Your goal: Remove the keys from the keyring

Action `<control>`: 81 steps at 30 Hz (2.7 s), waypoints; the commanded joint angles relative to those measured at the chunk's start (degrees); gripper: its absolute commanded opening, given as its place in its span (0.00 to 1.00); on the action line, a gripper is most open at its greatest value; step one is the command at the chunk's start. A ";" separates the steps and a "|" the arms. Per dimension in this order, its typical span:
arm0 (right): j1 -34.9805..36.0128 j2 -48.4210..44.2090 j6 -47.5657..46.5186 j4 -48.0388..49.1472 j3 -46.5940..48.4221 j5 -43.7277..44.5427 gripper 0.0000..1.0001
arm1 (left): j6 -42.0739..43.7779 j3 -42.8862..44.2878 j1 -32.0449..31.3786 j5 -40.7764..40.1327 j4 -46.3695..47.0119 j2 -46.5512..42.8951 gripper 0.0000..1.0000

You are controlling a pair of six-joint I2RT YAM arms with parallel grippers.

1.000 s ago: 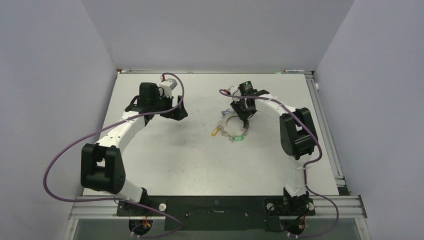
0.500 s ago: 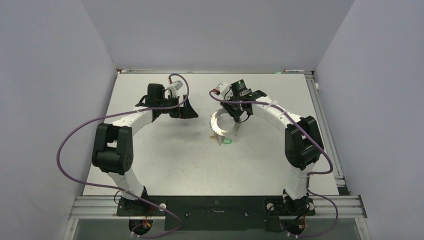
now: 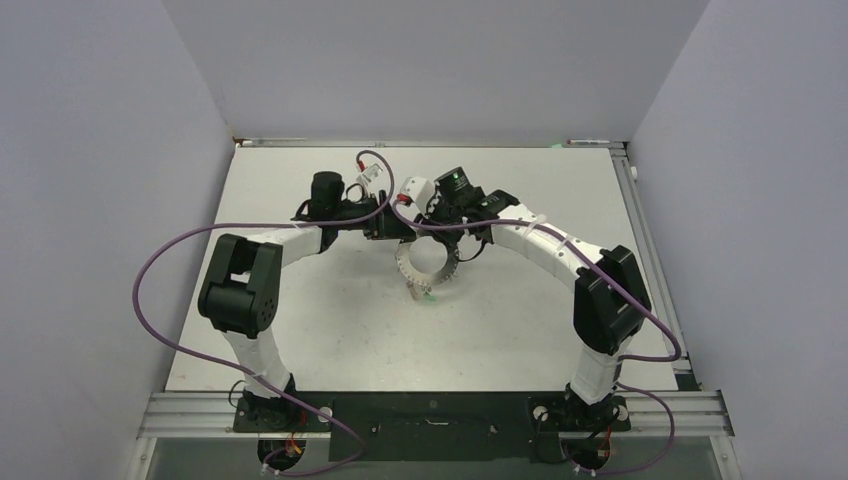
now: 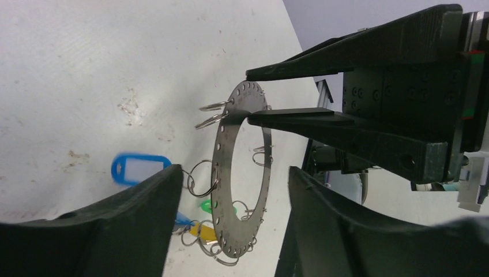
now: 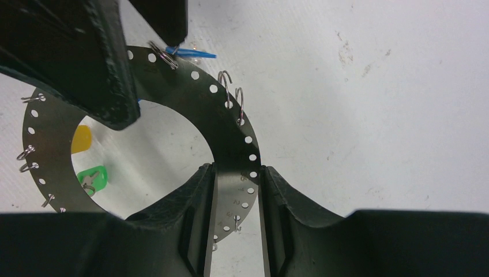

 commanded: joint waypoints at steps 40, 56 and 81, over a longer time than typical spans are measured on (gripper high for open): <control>-10.77 3.52 18.17 7.16 -15.61 -26.20 0.67 | 7.15 -15.08 4.31 -13.81 -17.96 -6.22 0.65; -7.24 11.14 21.24 10.01 -15.38 -35.63 0.63 | -16.51 -21.84 1.28 -0.68 22.70 0.59 0.39; -15.74 -6.45 59.38 53.35 -29.24 -51.00 0.94 | -38.50 -23.53 5.44 3.01 51.17 -8.57 0.00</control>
